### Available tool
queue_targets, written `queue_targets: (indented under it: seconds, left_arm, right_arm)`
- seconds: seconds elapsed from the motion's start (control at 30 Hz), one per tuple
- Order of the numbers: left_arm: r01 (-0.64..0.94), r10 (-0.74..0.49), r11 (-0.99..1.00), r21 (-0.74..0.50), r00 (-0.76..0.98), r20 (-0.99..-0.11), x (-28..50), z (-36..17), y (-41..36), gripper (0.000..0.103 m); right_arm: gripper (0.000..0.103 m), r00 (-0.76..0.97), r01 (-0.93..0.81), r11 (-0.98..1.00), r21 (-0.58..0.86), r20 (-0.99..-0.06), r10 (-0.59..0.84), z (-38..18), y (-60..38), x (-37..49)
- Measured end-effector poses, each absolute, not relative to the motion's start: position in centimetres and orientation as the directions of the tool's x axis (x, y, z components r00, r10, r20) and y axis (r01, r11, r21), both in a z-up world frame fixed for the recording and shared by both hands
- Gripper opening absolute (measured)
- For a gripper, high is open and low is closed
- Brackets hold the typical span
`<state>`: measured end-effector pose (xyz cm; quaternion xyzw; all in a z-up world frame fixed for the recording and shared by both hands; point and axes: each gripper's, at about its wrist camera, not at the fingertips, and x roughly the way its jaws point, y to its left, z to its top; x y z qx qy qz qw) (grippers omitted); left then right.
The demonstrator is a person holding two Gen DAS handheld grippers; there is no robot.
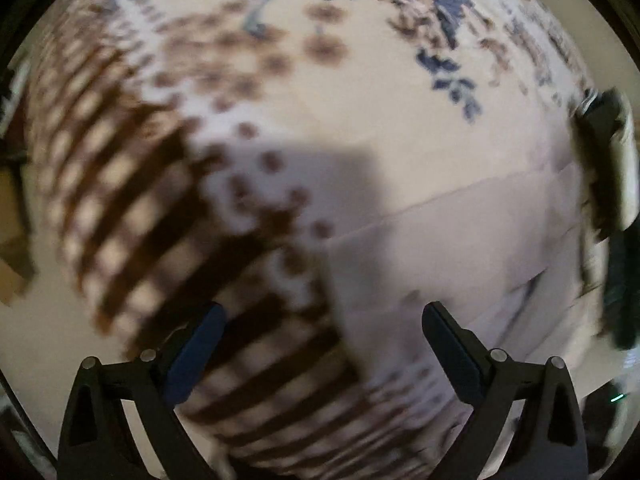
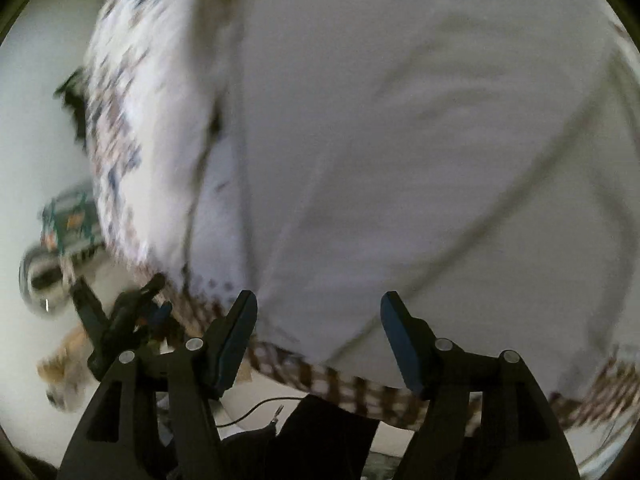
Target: Fold small clothes
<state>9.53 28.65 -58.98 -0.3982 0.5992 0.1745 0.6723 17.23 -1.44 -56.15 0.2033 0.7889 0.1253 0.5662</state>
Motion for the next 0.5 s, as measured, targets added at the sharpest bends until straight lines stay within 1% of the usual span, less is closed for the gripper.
queue_targets:
  seconds: [0.07, 0.1, 0.17, 0.2, 0.23, 0.27, 0.3, 0.4, 0.47, 0.5]
  left_arm:
    - [-0.673, -0.213, 0.670, -0.314, 0.231, -0.949, 11.0, -59.2, 28.4, 0.098]
    - [-0.635, -0.164, 0.726, -0.265, 0.214, -0.963, 12.1, -59.3, 27.9, 0.091]
    - [-0.597, -0.110, 0.776, -0.203, 0.189, -0.976, 13.4, -59.4, 27.1, 0.075]
    - [-0.579, -0.074, 0.798, -0.169, 0.185, -0.980, 13.8, -59.1, 26.5, 0.053]
    - [-0.563, -0.041, 0.814, -0.144, 0.191, -0.981, 14.0, -58.6, 26.1, 0.025]
    - [-0.549, -0.025, 0.825, -0.133, 0.199, -0.980, 14.1, -58.1, 25.8, 0.011]
    - [-0.537, -0.013, 0.834, -0.124, 0.206, -0.979, 14.2, -57.5, 25.6, 0.006]
    - [-0.483, 0.054, 0.872, -0.080, 0.257, -0.965, 13.9, -54.5, 24.1, 0.006]
    - [-0.384, 0.116, 0.923, -0.006, 0.294, -0.949, 14.1, -52.4, 21.7, 0.006]
    - [-0.318, 0.121, 0.948, 0.015, 0.316, -0.941, 14.2, -51.3, 19.9, 0.006]
  right_arm:
    - [0.066, -0.257, 0.214, 0.896, 0.389, -0.862, 0.436, -56.3, -3.3, 17.2]
    - [0.066, -0.249, 0.226, 0.903, 0.367, -0.874, 0.417, -56.4, -4.3, 17.2]
    - [0.066, -0.244, 0.220, 0.922, 0.319, -0.897, 0.369, -56.9, -4.9, 17.2]
    - [0.066, -0.243, 0.213, 0.928, 0.305, -0.904, 0.353, -57.2, -5.0, 17.1]
    - [0.066, -0.243, 0.208, 0.931, 0.300, -0.906, 0.346, -57.4, -4.9, 17.0]
    - [0.066, -0.249, 0.198, 0.938, 0.286, -0.911, 0.330, -57.7, -5.0, 16.8]
    - [0.066, -0.248, 0.195, 0.940, 0.279, -0.914, 0.322, -57.8, -5.1, 16.6]
    - [0.066, -0.238, 0.191, 0.940, 0.281, -0.916, 0.322, -57.9, -5.6, 16.0]
    - [0.066, -0.230, 0.173, 0.945, 0.278, -0.921, 0.314, -57.6, -6.3, 15.4]
    - [0.066, -0.224, 0.164, 0.946, 0.279, -0.923, 0.311, -57.4, -6.1, 15.3]
